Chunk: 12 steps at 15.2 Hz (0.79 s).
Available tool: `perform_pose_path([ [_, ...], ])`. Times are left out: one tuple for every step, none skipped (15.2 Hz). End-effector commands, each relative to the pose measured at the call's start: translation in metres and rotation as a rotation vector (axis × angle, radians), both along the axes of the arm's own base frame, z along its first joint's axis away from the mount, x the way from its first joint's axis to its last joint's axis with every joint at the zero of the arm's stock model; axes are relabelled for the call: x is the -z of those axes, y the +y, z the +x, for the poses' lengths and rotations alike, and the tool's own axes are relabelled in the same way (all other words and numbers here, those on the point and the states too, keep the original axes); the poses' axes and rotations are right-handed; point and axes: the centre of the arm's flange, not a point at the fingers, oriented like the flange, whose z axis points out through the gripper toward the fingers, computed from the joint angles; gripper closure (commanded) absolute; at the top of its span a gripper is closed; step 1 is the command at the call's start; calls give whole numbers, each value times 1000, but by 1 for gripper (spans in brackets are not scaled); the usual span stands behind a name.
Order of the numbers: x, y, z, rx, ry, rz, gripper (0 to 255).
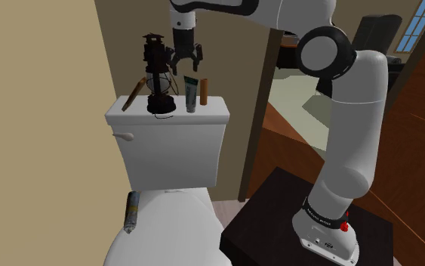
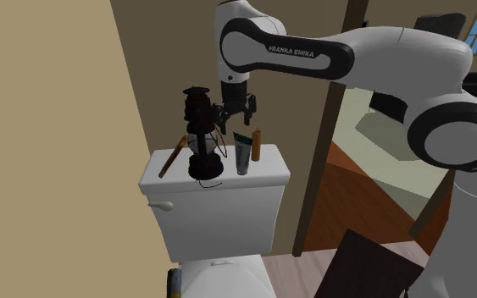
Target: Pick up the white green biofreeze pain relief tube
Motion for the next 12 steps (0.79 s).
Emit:
perform_pose_path([
  [12, 1, 4, 2, 1, -2, 0],
  [17, 1, 4, 2, 1, -2, 0],
  [22, 1, 4, 2, 1, -2, 0],
  [28, 1, 4, 2, 1, -2, 0],
  [33, 1, 4, 2, 1, -2, 0],
  [36, 1, 4, 2, 1, -2, 0],
  [36, 1, 4, 2, 1, -2, 0],
  [36, 1, 4, 2, 1, -2, 0],
  [36, 1, 4, 2, 1, -2, 255],
  [35, 1, 4, 2, 1, -2, 255],
  [35, 1, 4, 2, 1, -2, 255],
  [35, 0, 4, 2, 1, -2, 255],
])
